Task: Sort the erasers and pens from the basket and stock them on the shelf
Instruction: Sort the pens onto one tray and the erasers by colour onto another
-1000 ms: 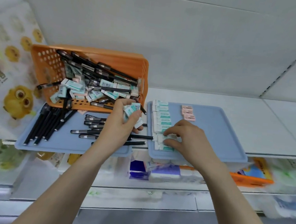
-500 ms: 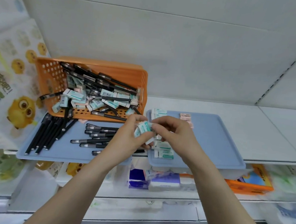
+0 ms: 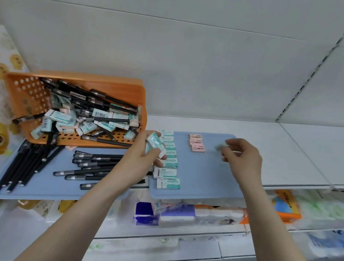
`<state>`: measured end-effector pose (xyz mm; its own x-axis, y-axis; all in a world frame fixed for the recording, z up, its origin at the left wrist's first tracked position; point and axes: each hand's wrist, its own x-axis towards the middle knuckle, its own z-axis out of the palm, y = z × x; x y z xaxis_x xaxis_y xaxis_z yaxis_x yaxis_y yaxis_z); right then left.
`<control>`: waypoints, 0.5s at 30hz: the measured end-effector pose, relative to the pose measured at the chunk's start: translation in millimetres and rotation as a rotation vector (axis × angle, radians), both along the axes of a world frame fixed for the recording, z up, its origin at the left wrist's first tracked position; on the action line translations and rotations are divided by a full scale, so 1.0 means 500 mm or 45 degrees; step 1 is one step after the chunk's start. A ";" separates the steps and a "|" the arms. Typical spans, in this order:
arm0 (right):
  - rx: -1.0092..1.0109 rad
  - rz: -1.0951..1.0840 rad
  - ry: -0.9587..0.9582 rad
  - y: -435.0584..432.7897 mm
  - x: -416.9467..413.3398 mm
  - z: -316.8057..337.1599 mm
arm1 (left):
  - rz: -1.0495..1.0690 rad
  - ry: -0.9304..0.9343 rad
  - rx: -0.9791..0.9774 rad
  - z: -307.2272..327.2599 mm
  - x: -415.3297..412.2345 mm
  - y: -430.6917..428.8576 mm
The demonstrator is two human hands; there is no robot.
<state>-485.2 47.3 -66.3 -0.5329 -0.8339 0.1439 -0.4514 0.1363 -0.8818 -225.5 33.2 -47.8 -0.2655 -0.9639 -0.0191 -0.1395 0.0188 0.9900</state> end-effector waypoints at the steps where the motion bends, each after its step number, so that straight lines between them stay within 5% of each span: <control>1: 0.044 0.020 0.237 -0.003 -0.019 -0.005 | 0.007 -0.007 -0.011 0.001 -0.008 -0.001; 4: 0.297 0.336 0.593 -0.010 -0.040 -0.017 | 0.077 0.036 -0.027 0.003 -0.031 -0.004; 15: 0.432 0.358 0.503 -0.049 -0.058 -0.031 | 0.152 -0.009 -0.012 -0.006 -0.068 -0.013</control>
<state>-514.1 22.7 -81.9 -0.2454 -0.9693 -0.0131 -0.7962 0.2093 -0.5677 -259.7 26.8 -50.8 -0.1483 -0.9889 -0.0110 -0.1482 0.0113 0.9889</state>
